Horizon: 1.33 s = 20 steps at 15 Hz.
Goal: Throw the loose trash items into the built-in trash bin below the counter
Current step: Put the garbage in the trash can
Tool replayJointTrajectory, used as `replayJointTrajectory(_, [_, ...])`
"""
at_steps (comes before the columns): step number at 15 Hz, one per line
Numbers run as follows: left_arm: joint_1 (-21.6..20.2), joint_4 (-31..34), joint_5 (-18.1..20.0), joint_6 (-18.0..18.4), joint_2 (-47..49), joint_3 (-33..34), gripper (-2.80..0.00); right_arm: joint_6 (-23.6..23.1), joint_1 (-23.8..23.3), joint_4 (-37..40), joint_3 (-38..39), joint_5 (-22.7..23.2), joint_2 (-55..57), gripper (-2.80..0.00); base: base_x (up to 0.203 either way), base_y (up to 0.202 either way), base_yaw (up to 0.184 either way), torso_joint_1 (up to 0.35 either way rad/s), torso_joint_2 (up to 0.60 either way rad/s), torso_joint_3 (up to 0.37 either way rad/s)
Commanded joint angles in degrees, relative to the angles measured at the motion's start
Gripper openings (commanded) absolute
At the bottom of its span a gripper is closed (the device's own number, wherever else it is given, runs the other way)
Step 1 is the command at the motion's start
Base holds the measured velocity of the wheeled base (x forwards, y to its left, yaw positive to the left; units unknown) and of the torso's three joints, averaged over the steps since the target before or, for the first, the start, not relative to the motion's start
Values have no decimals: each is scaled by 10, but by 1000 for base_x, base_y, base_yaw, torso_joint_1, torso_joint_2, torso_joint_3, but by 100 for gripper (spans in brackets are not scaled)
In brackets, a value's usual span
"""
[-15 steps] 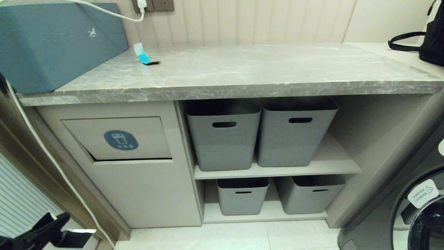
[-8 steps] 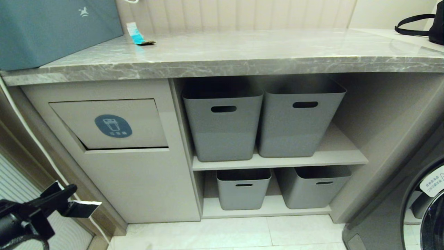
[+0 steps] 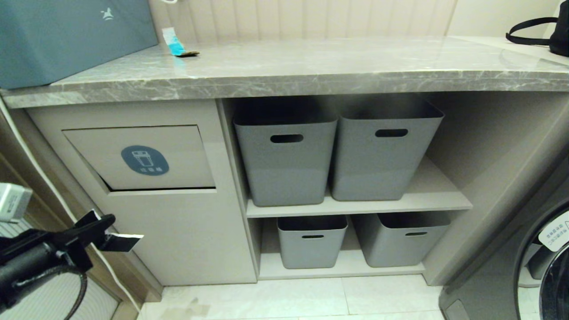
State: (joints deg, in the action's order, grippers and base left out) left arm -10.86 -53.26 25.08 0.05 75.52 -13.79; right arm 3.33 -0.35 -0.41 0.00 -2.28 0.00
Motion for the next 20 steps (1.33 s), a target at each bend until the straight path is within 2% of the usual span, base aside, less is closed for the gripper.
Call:
replayJointTrajectory(1, [1,-19,1,0,66,-6,-280,0,0,0,1,0,1,-280,0,0,0,0,0,0])
replayJointTrajectory(5, [16,-152,10,-8,197,-22,-280,0,0,0,1,0,1,-280,0,0,0,0,0,0])
replayJointTrajectory(9, [14,-246,90,-29,310,-68,-280,0,0,0,1,0,1,-280,0,0,0,0,0,0])
replayJointTrajectory(11, [25,-268,126,-30,364,-112,-280,0,0,0,1,0,1,-280,0,0,0,0,0,0])
replayJointTrajectory(13, [25,-272,118,-26,393,-157,-280,0,0,0,1,0,1,-280,0,0,0,0,0,0])
replayJointTrajectory(14, [24,-272,84,-28,400,-176,-280,0,0,0,1,0,1,-280,0,0,0,0,0,0])
replayJointTrajectory(15, [25,-272,73,-34,405,-191,-280,0,0,0,1,0,1,-280,0,0,0,0,0,0])
replayJointTrajectory(20, [26,-282,71,-49,468,-294,-280,0,0,0,1,0,1,-280,0,0,0,0,0,0])
